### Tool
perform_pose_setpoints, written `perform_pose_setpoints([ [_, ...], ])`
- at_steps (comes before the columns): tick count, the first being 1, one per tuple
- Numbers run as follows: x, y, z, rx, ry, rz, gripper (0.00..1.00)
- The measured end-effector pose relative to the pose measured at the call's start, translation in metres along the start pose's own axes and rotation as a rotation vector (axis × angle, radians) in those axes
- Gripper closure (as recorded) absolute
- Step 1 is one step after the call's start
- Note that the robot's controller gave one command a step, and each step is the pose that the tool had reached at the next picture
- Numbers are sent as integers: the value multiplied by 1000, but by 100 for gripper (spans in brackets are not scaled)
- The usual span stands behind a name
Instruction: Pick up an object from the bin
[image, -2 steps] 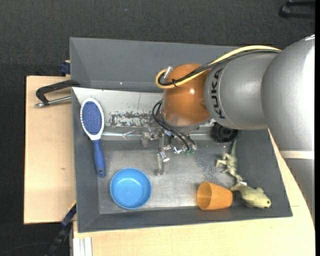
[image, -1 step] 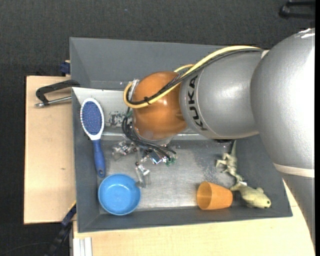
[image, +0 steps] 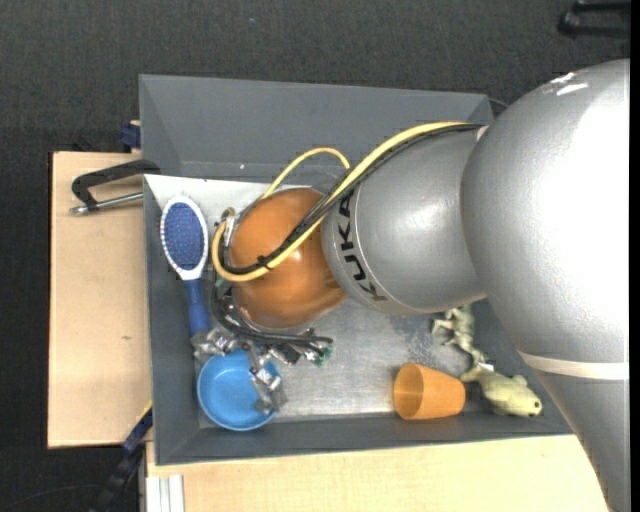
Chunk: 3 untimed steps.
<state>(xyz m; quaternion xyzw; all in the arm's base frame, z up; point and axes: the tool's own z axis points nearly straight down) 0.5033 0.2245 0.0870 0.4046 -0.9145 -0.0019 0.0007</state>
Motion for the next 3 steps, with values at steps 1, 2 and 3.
perform_pose_setpoints([
  [1, 0, -4, -1, 4, -4, 6, 100],
  [2, 18, -60, 16, 6, -3, 247, 100],
  [3, -32, -36, -180, 8, -17, 204, 100],
])
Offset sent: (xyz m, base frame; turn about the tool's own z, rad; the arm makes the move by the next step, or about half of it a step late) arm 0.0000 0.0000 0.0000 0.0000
